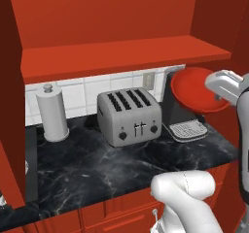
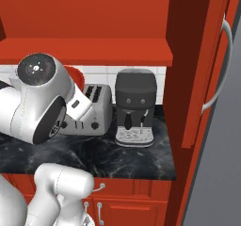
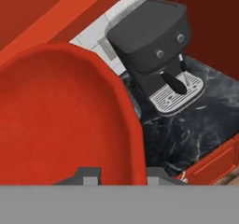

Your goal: Take the smaller bowl and place it next to the appetizer plate on the dining counter , and place the larger bowl next to the plate with cooked food.

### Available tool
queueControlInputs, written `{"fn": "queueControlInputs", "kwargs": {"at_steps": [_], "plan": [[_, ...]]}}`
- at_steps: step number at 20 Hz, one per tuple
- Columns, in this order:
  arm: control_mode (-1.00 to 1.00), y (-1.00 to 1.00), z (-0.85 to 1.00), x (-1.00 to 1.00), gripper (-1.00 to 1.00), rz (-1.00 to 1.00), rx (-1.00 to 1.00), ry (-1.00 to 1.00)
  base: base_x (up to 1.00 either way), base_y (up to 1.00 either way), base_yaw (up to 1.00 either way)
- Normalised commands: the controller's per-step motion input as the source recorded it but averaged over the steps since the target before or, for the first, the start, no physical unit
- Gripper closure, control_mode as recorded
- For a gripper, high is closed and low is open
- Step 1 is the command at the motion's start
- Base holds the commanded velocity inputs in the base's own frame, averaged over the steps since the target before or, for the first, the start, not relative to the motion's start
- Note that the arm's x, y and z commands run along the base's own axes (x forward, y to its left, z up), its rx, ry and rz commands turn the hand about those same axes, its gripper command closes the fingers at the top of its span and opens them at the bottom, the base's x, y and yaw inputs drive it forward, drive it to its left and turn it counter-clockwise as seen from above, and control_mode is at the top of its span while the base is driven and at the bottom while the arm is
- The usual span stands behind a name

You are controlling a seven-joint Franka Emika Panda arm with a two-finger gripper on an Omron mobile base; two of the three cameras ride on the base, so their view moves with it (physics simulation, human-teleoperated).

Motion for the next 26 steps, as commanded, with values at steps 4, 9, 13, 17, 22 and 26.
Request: {"fn": "queueControlInputs", "kwargs": {"at_steps": [4, 9, 13, 17, 22, 26], "plan": [[-1.00, 0.11, 0.00, -0.14, 1.00, 0.05, -0.01, 0.10, 0.00, 0.00, 0.00], [1.00, 0.10, 0.00, -0.06, 1.00, 0.03, -0.02, 0.06, -0.04, 0.07, 0.01], [1.00, 0.00, 0.00, 0.00, 1.00, 0.00, 0.00, 0.00, -0.38, 0.07, 0.05], [1.00, 0.00, 0.00, 0.00, 1.00, 0.00, 0.00, 0.00, -0.80, -0.04, 0.10], [1.00, 0.00, 0.00, 0.00, 1.00, 0.00, 0.00, 0.00, -0.80, -0.16, 0.12], [1.00, 0.00, 0.00, 0.00, 1.00, 0.00, 0.00, 0.00, -0.51, -0.19, 0.13]]}}
